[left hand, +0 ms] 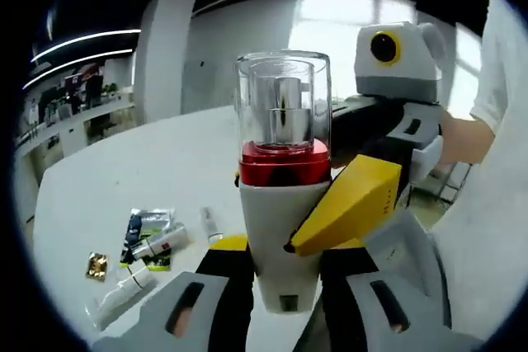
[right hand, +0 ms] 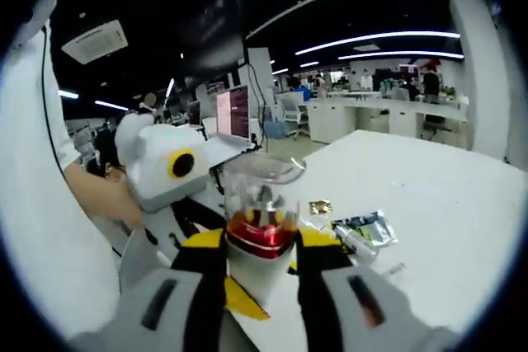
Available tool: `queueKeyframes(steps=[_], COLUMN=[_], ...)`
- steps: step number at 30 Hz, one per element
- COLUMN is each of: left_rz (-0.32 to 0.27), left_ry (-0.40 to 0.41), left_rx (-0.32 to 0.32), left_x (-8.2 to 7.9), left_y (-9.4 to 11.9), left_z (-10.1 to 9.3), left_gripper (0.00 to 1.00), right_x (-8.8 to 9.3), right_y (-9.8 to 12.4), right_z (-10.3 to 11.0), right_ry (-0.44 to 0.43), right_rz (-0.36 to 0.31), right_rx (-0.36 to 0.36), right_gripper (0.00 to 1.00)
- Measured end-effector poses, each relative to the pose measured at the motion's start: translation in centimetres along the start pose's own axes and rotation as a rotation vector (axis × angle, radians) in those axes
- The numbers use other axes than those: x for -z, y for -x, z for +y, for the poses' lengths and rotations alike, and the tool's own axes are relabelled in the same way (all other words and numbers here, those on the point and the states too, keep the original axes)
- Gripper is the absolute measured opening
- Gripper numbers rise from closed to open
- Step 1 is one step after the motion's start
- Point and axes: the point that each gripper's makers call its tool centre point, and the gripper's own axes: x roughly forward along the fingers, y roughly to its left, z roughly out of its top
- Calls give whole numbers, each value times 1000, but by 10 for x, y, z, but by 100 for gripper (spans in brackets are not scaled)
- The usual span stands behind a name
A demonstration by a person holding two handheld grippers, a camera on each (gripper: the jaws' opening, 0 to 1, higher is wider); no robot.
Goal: Arrange the skincare products in the storage area until every visible bottle or jar stands upright without overlapping.
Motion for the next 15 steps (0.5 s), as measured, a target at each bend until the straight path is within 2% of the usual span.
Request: queueKeyframes(steps=[4,7,11,15], left_rz=[9,22,64,119], left_ry=[-64,-91,-122,-154], left_rx=[113,158,163,167], left_x=[-5,-4,5,23], left_y=[-4,-11,-23,-36], left_z=[-10,-10,-5,-1], left_gripper=[27,27,27,27], right_x=[-4,-2,14,32], right_y=[5,6,4,1], right_z=[0,-3,-14,-21], right_ry=[32,40,54,73], right_rz=[-4,1,48,104], right_rx=[-19,0,78,120], right_gripper=[34,34,34,33])
